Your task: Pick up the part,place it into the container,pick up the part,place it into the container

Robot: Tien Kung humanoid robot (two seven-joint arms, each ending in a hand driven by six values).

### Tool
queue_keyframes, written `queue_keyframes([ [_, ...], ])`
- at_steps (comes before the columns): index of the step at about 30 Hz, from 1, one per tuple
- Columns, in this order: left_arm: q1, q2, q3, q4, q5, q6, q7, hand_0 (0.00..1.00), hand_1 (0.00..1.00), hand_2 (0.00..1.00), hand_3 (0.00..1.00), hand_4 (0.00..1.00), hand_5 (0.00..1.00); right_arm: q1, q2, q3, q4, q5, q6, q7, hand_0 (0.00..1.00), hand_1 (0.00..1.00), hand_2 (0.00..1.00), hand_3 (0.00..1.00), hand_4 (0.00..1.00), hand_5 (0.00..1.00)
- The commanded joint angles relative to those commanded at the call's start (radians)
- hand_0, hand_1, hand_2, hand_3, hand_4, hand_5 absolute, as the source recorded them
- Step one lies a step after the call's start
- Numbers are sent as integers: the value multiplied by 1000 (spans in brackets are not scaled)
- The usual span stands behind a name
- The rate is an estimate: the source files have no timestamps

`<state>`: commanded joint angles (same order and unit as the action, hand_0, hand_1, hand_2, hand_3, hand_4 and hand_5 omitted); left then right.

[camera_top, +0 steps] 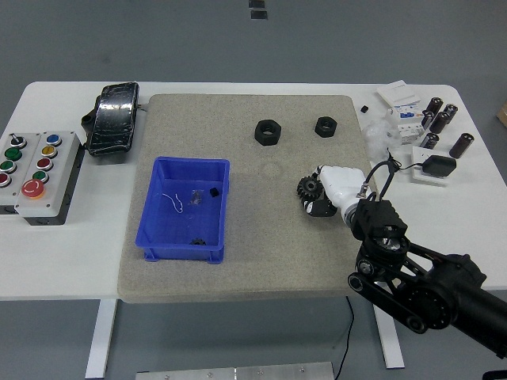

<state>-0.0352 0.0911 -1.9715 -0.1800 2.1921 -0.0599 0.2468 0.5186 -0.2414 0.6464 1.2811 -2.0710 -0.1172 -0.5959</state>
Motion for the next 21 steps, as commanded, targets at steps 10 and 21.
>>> queue_keyframes([
  [10,1,-1,-4,0,5,-2,2,654,567,548,619,680,384,85,31,-128,179,127,-78,160,403,531,360,561,427,79],
  [21,0,0,-12,0,17,-4,6,654,567,548,620,681,388,211,141,-301,168,205,-73,279,450,544,285,584,439,48],
])
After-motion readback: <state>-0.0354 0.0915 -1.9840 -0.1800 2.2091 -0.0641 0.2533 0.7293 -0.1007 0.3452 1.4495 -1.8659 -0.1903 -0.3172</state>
